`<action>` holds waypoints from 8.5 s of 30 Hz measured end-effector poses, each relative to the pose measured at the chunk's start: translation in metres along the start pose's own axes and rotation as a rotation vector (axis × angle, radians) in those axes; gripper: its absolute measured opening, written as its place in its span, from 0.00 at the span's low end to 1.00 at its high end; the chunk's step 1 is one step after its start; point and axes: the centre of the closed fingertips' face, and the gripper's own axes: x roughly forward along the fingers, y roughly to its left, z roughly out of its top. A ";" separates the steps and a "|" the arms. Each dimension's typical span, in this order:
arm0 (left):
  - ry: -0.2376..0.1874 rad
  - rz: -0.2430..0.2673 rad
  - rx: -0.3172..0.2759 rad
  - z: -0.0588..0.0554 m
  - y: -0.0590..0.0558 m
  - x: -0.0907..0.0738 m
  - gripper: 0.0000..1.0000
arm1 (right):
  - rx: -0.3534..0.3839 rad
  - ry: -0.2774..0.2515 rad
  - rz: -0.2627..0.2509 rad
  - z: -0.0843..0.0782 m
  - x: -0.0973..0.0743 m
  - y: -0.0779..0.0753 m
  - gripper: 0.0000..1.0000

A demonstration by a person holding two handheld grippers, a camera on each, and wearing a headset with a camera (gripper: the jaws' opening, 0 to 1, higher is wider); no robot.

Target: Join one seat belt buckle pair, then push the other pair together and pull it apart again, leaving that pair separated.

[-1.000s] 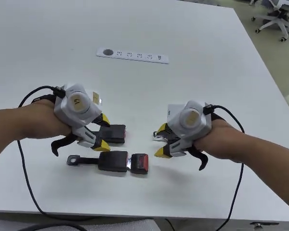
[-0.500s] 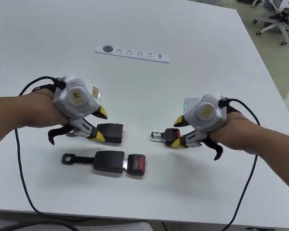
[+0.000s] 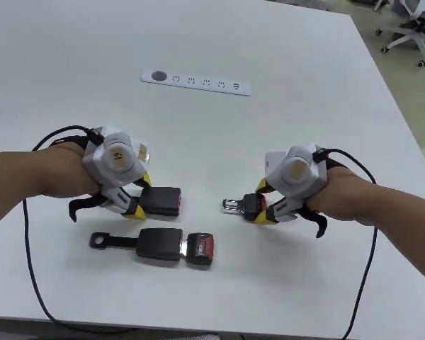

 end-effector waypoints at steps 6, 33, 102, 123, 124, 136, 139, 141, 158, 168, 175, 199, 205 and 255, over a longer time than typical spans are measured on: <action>-0.016 -0.004 -0.020 0.003 0.001 0.002 0.36 | 0.022 -0.006 0.020 -0.006 0.001 0.001 0.31; -0.026 0.002 -0.031 -0.005 0.007 0.007 0.32 | 0.026 0.024 0.027 0.024 0.013 0.010 0.31; -0.032 -0.024 -0.013 0.004 0.002 0.006 0.30 | -0.038 0.011 -0.001 0.102 0.048 0.016 0.29; -0.019 -0.027 -0.023 -0.002 0.006 0.011 0.31 | -0.044 0.036 0.020 0.102 0.048 0.015 0.29; -0.015 -0.026 -0.025 -0.002 0.006 0.011 0.31 | -0.039 0.035 0.021 0.102 0.048 0.015 0.29; -0.010 -0.019 -0.038 -0.004 0.006 0.011 0.31 | -0.009 0.017 0.021 0.091 0.043 0.015 0.30; -0.019 -0.010 -0.046 -0.003 0.004 0.010 0.31 | -0.002 0.007 0.020 0.088 0.041 0.016 0.31; -0.018 -0.011 -0.046 -0.001 0.003 0.009 0.31 | -0.005 -0.011 0.016 0.088 0.041 0.014 0.31; -0.022 -0.016 -0.042 0.002 -0.001 0.010 0.31 | 0.042 0.010 -0.003 0.022 0.012 0.019 0.32; 0.000 -0.008 -0.066 0.005 -0.003 0.009 0.32 | 0.111 0.024 -0.028 -0.014 -0.003 0.011 0.39; 0.001 -0.009 -0.095 0.003 0.000 0.009 0.33 | 0.100 0.034 -0.052 -0.012 -0.006 0.016 0.42; -0.190 0.234 -0.282 -0.019 -0.023 -0.056 0.57 | 0.301 -0.235 -0.213 0.012 -0.025 0.065 0.63; -0.203 0.291 -0.337 -0.037 -0.050 -0.079 0.71 | 0.352 -0.306 -0.263 0.018 -0.042 0.079 0.71; -0.307 0.342 -0.441 -0.040 -0.097 -0.102 1.00 | 0.570 -0.436 -0.323 0.050 -0.071 0.098 1.00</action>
